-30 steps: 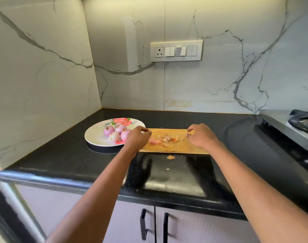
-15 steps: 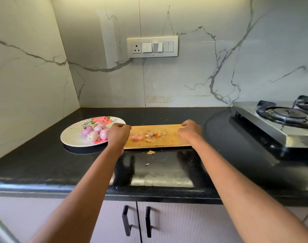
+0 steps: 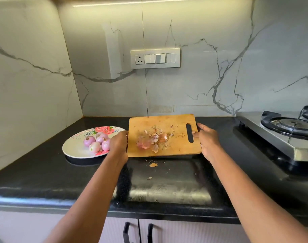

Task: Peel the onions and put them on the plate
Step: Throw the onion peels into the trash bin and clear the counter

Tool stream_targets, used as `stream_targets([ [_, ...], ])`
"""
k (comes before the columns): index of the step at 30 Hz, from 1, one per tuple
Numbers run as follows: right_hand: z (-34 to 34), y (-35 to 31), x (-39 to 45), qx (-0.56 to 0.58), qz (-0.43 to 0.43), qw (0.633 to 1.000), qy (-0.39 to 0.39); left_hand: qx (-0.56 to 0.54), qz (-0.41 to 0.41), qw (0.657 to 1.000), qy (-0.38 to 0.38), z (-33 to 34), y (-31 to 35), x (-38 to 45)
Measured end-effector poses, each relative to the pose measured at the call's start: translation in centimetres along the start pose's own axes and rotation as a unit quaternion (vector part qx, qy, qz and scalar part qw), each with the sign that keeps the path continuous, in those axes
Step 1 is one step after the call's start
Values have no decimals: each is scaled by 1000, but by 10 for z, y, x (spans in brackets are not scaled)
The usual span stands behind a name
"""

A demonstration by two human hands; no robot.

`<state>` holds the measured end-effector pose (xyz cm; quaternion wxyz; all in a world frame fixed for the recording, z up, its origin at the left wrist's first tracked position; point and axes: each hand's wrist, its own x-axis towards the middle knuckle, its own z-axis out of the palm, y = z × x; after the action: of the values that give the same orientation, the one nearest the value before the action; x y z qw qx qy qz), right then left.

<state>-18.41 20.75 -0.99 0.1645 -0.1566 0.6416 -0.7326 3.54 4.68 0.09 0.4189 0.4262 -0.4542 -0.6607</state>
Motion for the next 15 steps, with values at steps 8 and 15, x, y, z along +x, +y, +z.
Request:
stream_targets([
  [8,7,3,1,-26,-143,989,0,-29,95,995,-29,0,-2,8],
  [15,8,-3,-8,-112,-211,970,40,-57,127,989,-41,-1,-9,5],
])
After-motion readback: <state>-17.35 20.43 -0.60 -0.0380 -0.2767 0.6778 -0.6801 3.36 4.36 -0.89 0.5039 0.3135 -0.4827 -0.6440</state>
